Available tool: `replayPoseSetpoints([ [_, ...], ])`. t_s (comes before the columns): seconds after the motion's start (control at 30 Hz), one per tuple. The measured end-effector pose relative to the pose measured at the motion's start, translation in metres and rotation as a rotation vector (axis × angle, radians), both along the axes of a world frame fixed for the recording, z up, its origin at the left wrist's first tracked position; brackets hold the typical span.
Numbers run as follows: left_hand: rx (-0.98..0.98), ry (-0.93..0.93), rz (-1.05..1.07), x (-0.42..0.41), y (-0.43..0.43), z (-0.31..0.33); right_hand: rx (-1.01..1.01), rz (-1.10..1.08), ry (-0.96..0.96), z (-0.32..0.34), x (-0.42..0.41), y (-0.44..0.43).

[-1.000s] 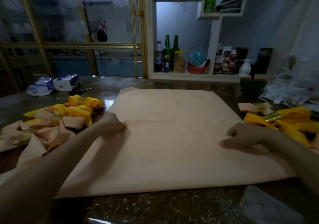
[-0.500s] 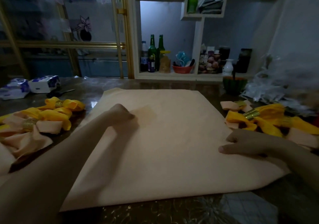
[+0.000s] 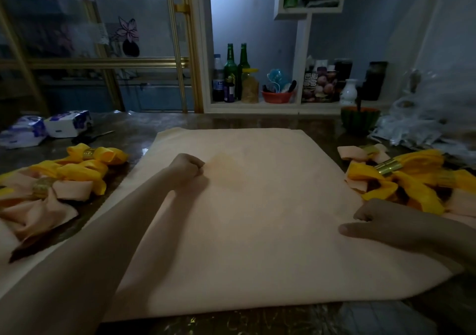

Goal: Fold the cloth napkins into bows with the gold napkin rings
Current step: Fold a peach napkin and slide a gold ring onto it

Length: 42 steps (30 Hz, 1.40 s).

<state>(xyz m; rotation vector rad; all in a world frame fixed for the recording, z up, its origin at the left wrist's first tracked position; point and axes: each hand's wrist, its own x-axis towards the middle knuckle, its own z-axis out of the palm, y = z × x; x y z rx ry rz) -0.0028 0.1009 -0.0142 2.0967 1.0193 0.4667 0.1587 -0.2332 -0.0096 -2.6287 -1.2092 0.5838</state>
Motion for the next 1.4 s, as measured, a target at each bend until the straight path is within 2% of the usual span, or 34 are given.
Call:
replayPoseSetpoints([
  [0.2,-0.081,0.074,0.059,0.005,0.003,0.005,0.053,-0.012,-0.004,0.0,-0.001,-0.004],
  [0.37,-0.015,0.107,0.066,0.012,0.006,0.002,0.015,-0.006,-0.012,0.009,-0.001,-0.016],
  [0.47,0.022,0.134,0.067,0.014,0.006,0.0,0.09,-0.041,-0.086,0.002,-0.008,-0.017],
  [0.5,0.069,0.144,0.068,0.016,0.0,-0.001,0.122,-0.054,-0.128,-0.003,-0.011,-0.019],
  [0.57,0.299,0.22,0.082,0.015,-0.017,-0.002,0.111,-0.083,-0.288,-0.008,-0.02,-0.019],
  [0.63,0.551,0.302,0.019,0.011,-0.044,-0.002,0.098,-0.054,-0.628,-0.013,-0.029,-0.017],
  [0.67,0.606,0.312,-0.046,0.006,-0.061,-0.002,0.121,-0.003,-0.8,-0.015,-0.032,-0.016],
  [0.73,0.637,0.305,-0.216,-0.01,-0.097,-0.002,0.296,0.073,-0.889,-0.018,-0.044,-0.012],
  [0.77,0.647,0.315,-0.31,-0.021,-0.115,-0.005,0.371,0.114,-0.88,-0.021,-0.052,-0.009],
  [0.83,0.672,0.37,-0.452,-0.048,-0.149,-0.012,0.398,0.224,-0.598,-0.024,-0.079,0.005],
  [0.9,0.633,0.417,-0.494,-0.066,-0.169,-0.021,0.383,0.347,-0.317,-0.025,-0.11,0.019],
  [0.97,0.591,0.43,-0.467,-0.075,-0.173,-0.029,0.372,0.425,-0.137,-0.027,-0.134,0.033],
  [1.17,0.601,0.425,-0.444,-0.074,-0.169,-0.04,0.1,0.44,-0.216,-0.041,-0.12,0.017],
  [1.33,0.576,0.403,-0.463,-0.075,-0.169,-0.037,-0.034,0.288,-0.245,-0.034,-0.072,-0.039],
  [1.4,0.576,0.384,-0.464,-0.075,-0.172,-0.037,-0.052,0.227,-0.203,-0.032,-0.053,-0.065],
])
